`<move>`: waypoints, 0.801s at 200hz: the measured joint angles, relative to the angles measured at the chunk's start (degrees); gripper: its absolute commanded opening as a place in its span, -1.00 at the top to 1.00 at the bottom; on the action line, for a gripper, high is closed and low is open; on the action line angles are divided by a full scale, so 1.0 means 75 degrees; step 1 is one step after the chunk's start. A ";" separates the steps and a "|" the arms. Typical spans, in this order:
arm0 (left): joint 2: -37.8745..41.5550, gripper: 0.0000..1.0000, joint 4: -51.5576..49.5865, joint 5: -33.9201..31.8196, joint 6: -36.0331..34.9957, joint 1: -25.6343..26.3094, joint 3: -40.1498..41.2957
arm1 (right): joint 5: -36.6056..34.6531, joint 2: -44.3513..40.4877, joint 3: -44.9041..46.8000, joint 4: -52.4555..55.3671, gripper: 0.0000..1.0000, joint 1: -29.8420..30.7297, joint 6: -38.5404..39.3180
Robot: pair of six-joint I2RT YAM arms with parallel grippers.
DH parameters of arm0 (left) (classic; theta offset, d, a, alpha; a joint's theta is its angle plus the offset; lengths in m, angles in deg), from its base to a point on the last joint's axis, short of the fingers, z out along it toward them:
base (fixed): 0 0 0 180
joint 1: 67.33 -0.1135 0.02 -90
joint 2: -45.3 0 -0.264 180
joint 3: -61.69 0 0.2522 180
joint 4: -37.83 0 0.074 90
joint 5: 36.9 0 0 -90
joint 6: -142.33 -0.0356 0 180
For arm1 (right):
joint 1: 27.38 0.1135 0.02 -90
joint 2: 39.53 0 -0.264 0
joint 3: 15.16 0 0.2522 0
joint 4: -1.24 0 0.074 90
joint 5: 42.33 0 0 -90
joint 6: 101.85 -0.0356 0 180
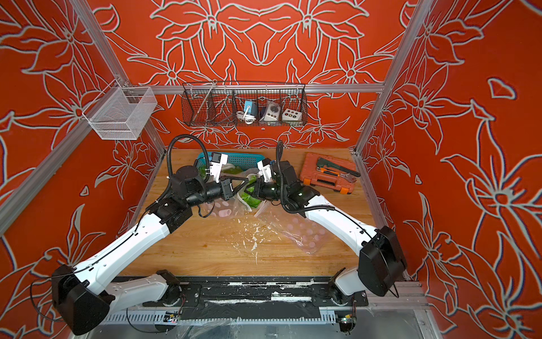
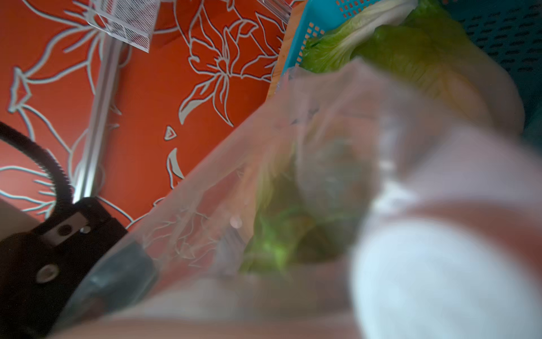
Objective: Put the chinese cabbages into a zipper bag and zip it
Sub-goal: Place the Chinese cabbage in the zipper food storage bag.
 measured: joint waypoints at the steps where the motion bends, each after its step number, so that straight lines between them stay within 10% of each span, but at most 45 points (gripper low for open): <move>1: 0.0000 1.00 0.0000 -0.0006 0.0003 -0.0003 0.0000 | -0.0023 0.0000 0.0000 0.0009 0.99 0.0012 0.0012; 46: 0.0149 1.00 0.0047 -0.0076 0.0128 -0.0192 0.0052 | -0.0274 0.0029 -0.0114 0.0335 0.86 0.0140 0.0289; 102: 0.0224 1.00 0.0017 -0.0099 0.0152 -0.0723 0.0137 | 0.0851 0.0522 -0.0836 0.0708 -0.29 0.0122 0.0868; 160: 0.0236 1.00 -0.0035 -0.0035 0.0137 -0.1035 0.0592 | 0.0487 -0.0944 -0.0490 0.2060 -0.13 -0.0629 0.1451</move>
